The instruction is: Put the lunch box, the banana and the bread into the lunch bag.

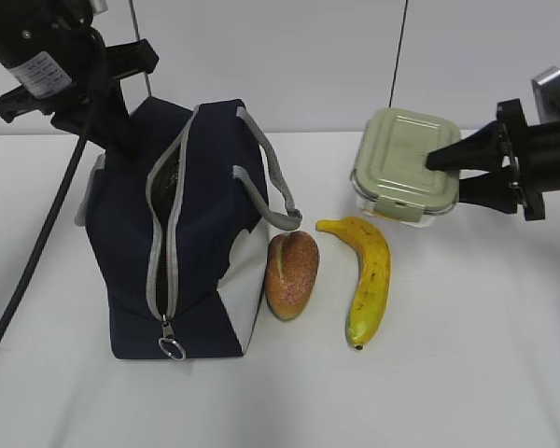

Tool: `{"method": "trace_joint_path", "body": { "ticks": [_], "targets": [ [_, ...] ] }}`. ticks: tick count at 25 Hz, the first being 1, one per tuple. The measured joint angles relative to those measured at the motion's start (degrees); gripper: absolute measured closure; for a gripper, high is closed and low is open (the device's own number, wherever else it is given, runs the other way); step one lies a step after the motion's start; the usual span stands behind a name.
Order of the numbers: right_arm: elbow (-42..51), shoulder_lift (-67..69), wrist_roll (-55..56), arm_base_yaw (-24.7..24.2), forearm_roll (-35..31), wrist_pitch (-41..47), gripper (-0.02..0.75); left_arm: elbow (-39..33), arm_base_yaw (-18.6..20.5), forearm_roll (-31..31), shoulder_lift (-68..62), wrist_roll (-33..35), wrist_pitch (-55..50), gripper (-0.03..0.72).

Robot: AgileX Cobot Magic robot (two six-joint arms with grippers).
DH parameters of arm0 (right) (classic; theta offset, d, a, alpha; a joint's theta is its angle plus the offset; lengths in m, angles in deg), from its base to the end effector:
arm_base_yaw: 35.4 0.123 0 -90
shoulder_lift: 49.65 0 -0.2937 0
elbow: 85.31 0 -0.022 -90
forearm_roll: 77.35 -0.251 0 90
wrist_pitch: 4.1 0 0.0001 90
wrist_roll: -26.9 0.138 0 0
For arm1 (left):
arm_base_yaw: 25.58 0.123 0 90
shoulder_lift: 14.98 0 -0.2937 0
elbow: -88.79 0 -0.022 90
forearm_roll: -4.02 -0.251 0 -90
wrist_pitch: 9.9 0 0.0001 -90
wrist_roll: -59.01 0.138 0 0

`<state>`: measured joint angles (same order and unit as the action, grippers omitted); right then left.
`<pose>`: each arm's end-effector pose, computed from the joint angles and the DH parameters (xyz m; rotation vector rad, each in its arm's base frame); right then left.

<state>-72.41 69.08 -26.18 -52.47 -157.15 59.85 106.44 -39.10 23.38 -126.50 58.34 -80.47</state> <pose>0.3934 0.0069 0.1736 0.2896 2.3033 1.3704 0.3760 -0.1348 0.2756 0.2218 2.8602 -0.5281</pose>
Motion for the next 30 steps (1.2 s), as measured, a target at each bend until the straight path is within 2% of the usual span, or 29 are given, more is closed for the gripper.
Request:
{"method": "trace_joint_path", "body": {
  "ticks": [7, 15, 20, 30],
  "targets": [
    [-4.3, -5.6, 5.5, 10.7, 0.3, 1.4, 0.355, 0.0, 0.0, 0.8, 0.0, 0.0, 0.1, 0.688],
    [-13.6, -6.3, 13.7, 19.7, -0.3, 2.0, 0.355, 0.0, 0.0, 2.7, 0.0, 0.0, 0.4, 0.688],
    [-16.3, -5.0, 18.0, 24.1, -0.3, 3.2, 0.355, 0.0, 0.0, 3.1, 0.0, 0.0, 0.5, 0.688],
    [-16.8, -0.1, 19.3, 30.6, 0.1, 2.1, 0.355, 0.0, 0.0, 3.9, 0.0, 0.0, 0.7, 0.689]
  ]
}}
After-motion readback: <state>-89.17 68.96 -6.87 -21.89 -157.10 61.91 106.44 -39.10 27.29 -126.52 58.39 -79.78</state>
